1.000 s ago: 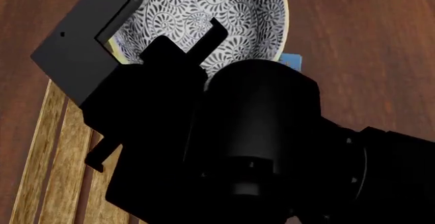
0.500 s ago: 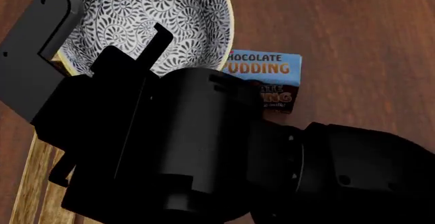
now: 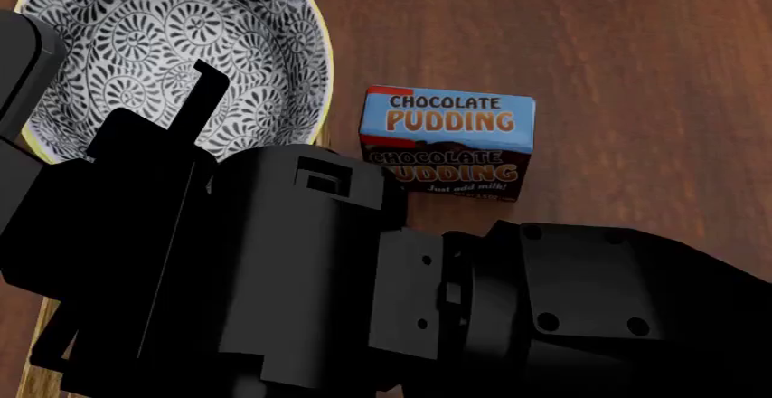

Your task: Stack the left bowl on the right bowl and place them in the tray.

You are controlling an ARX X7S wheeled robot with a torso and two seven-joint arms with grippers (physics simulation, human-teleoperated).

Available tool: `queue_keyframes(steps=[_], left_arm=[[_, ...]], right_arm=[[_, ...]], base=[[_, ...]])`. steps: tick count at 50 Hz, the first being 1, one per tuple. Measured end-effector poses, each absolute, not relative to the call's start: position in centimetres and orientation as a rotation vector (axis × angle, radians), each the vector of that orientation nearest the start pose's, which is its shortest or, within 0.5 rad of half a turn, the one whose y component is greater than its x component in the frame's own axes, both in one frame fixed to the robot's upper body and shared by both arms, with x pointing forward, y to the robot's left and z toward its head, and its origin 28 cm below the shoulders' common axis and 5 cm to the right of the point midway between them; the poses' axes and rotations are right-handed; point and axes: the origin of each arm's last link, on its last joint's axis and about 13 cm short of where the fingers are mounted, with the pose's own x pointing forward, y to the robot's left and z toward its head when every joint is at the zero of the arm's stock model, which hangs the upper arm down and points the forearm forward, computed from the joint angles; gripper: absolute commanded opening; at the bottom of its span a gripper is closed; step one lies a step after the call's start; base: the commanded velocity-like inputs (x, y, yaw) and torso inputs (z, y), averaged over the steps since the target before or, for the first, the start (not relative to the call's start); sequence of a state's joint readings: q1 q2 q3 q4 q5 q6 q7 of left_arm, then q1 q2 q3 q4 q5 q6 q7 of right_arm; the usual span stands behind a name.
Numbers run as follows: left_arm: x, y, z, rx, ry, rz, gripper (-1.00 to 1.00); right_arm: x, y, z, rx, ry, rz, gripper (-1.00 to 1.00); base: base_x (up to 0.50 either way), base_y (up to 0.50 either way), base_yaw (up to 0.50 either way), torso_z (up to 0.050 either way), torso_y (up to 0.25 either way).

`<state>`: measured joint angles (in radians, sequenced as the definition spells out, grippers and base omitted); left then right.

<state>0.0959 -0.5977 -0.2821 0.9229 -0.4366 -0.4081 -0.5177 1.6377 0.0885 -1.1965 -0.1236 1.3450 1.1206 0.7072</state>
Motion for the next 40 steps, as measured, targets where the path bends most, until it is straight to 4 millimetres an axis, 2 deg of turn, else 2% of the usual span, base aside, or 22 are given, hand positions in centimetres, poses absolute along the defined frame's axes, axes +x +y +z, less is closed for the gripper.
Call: queue_keyframes(steps=[40], left_arm=[[14.9,29.3,19.3,0.167,-0.508,0.351,1.0]], right_arm=[[27.2,7.0,26.1,-0.802,0.149,0.755,-1.0]], base=[[0.0,0.0,0.0,0.0,0.001]])
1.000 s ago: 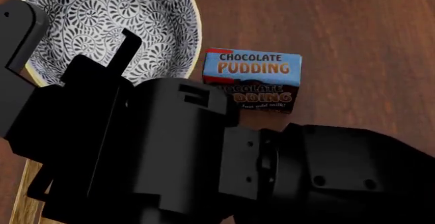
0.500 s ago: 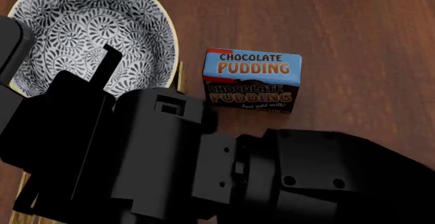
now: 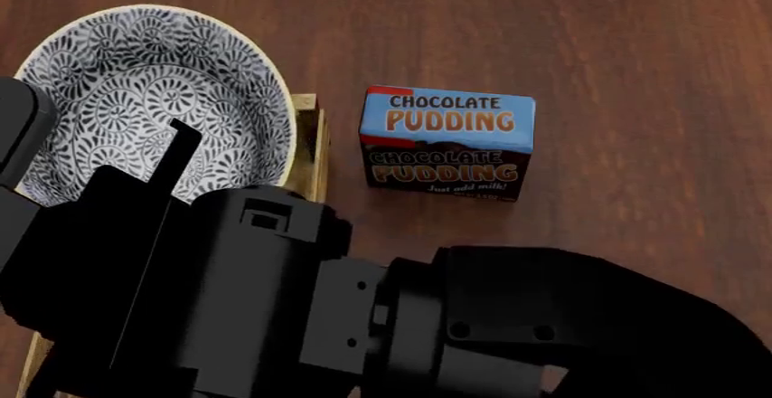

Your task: Stack the left bowl on the right bowl and place them in the tray.

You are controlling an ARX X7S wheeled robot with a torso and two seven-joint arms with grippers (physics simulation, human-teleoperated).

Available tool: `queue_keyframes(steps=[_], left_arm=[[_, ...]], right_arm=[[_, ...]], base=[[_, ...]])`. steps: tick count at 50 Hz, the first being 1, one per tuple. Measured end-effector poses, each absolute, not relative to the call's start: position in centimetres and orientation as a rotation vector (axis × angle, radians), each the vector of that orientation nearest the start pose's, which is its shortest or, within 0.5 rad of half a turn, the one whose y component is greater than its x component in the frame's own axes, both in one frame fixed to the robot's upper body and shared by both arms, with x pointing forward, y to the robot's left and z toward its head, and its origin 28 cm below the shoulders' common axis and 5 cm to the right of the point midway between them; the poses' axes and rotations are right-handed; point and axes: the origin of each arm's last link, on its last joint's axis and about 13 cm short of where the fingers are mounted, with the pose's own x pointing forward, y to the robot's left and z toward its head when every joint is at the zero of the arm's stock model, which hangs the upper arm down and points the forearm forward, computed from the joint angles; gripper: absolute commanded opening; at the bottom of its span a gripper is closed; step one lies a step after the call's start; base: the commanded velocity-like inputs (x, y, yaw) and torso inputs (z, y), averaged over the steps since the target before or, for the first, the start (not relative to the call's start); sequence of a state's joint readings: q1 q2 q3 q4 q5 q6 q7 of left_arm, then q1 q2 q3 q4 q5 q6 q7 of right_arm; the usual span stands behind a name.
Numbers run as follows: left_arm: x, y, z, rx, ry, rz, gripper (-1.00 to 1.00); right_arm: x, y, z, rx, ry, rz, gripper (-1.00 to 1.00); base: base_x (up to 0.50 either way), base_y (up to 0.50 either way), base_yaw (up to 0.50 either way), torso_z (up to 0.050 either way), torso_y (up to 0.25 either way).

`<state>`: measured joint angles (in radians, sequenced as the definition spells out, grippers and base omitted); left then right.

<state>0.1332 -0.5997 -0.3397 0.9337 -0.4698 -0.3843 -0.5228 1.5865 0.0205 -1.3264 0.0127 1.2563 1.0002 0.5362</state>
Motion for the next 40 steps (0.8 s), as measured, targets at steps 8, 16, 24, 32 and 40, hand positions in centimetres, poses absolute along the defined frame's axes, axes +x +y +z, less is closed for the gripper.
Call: queue_keyframes(steps=[8,16,24,32,40], left_arm=[[14.9,29.3,19.3,0.167,-0.509,0.351,1.0],[14.9,29.3,19.3,0.167,-0.508,0.35,1.0],[14.8,29.3,19.3,0.164,-0.51,0.35,1.0],[14.7,29.4,19.3,0.16,-0.512,0.352,1.0],[14.6,29.4,19.4,0.158,-0.513,0.352,1.0]], right_arm=[[27.5,7.2,25.3,-0.807,0.17,0.766,-1.0],[27.8,7.3,24.8,-0.814,0.187,0.772,-1.0],[28.2,7.3,24.5,-0.822,0.201,0.774,-1.0],[28.4,7.3,24.3,-0.825,0.212,0.773,-1.0],[28.6,7.2,24.1,-0.825,0.222,0.776,-1.0]], base=[[0.0,0.0,0.0,0.0,0.001],[0.0,0.0,0.0,0.0,0.0],[0.0,0.0,0.0,0.0,0.001],[0.0,0.0,0.0,0.001,0.001],[0.0,0.0,0.0,0.0,0.0]])
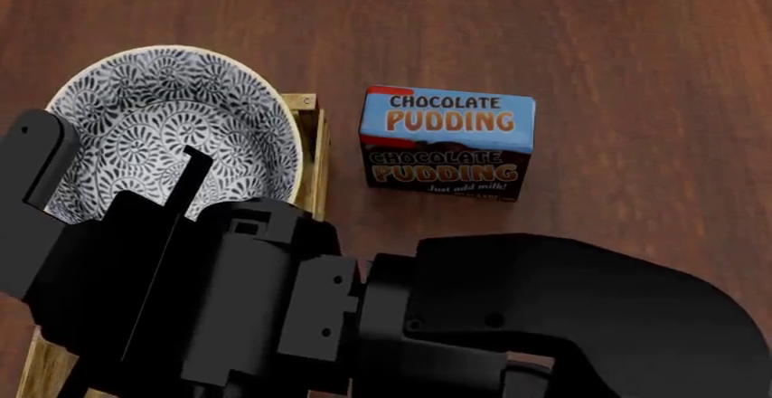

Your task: Stack the left bowl on the right bowl and place them in the tray.

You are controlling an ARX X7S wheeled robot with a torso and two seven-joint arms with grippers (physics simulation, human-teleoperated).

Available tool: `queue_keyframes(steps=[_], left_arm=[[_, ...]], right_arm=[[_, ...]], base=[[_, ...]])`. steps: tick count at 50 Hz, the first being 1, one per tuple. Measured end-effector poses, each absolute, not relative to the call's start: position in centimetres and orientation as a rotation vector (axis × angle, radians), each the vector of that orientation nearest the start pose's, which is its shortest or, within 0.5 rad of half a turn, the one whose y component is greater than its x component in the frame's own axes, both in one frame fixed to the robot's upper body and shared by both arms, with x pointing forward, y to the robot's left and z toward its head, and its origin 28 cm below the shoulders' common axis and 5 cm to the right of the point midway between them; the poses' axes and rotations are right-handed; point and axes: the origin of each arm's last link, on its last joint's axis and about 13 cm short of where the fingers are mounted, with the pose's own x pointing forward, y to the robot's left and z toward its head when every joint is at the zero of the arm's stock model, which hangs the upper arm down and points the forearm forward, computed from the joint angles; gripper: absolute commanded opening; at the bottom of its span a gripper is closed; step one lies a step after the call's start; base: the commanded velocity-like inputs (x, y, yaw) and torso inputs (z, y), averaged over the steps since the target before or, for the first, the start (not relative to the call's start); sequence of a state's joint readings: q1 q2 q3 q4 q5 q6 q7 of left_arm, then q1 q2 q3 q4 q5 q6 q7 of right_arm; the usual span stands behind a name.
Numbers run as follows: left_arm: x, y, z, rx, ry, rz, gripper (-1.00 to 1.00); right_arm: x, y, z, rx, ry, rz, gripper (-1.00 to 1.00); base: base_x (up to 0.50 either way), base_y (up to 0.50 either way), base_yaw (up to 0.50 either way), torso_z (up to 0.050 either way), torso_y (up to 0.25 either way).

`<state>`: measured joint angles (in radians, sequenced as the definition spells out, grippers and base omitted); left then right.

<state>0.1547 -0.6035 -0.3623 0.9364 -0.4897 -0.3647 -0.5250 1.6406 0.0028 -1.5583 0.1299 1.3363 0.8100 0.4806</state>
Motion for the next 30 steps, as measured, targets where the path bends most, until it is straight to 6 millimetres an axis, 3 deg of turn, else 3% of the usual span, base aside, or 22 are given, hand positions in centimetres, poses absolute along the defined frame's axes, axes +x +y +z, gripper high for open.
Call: queue_keyframes(steps=[30], left_arm=[[14.6,29.5,19.3,0.155,-0.512,0.353,1.0]], right_arm=[[28.4,7.2,22.7,-0.832,0.25,0.818,-1.0]], base=[[0.0,0.0,0.0,0.0,0.001]])
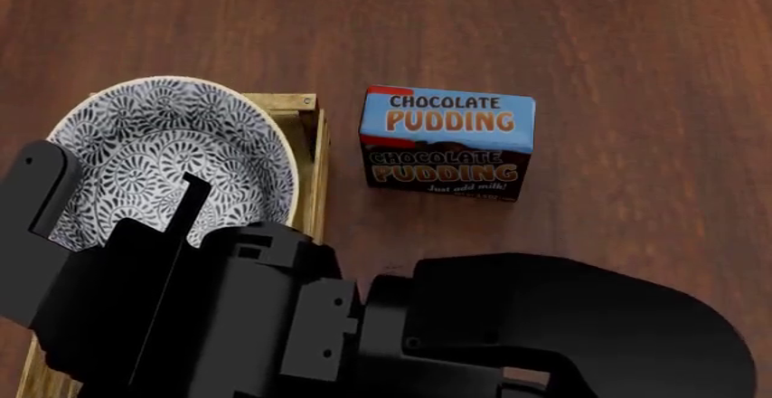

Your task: Stack the left bowl on the right bowl and place them in the tray.

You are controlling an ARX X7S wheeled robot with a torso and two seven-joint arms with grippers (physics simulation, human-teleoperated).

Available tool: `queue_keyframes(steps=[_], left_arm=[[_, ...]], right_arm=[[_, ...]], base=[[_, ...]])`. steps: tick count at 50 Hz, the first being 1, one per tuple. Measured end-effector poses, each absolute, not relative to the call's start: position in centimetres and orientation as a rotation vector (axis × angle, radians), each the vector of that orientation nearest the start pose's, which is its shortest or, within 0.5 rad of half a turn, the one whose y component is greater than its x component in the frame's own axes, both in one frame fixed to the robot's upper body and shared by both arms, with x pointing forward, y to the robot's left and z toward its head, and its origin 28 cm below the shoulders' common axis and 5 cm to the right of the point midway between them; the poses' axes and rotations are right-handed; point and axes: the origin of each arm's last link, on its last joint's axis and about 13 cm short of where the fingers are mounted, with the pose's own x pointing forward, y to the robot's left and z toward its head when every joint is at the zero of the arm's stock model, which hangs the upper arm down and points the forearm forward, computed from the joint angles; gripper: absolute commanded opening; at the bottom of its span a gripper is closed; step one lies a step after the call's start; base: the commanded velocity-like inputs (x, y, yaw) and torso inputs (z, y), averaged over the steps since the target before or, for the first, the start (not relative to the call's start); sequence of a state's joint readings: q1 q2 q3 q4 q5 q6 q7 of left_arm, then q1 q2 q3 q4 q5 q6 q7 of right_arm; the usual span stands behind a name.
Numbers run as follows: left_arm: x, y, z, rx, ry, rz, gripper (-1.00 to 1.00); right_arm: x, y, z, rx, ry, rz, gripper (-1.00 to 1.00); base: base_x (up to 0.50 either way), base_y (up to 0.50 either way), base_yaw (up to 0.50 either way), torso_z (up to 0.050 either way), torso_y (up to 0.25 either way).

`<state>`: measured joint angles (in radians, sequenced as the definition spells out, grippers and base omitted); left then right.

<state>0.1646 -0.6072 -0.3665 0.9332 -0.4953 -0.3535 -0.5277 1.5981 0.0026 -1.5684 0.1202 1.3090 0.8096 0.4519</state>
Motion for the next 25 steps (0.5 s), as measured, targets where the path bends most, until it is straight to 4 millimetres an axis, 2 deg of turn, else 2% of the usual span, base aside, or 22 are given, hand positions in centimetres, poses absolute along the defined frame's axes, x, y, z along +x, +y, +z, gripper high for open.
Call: queue_keyframes(steps=[25], left_arm=[[14.5,29.5,19.4,0.156,-0.512,0.355,1.0]], right_arm=[[28.1,7.2,21.3,-0.837,0.283,0.856,-1.0]], base=[[0.0,0.0,0.0,0.0,0.0]])
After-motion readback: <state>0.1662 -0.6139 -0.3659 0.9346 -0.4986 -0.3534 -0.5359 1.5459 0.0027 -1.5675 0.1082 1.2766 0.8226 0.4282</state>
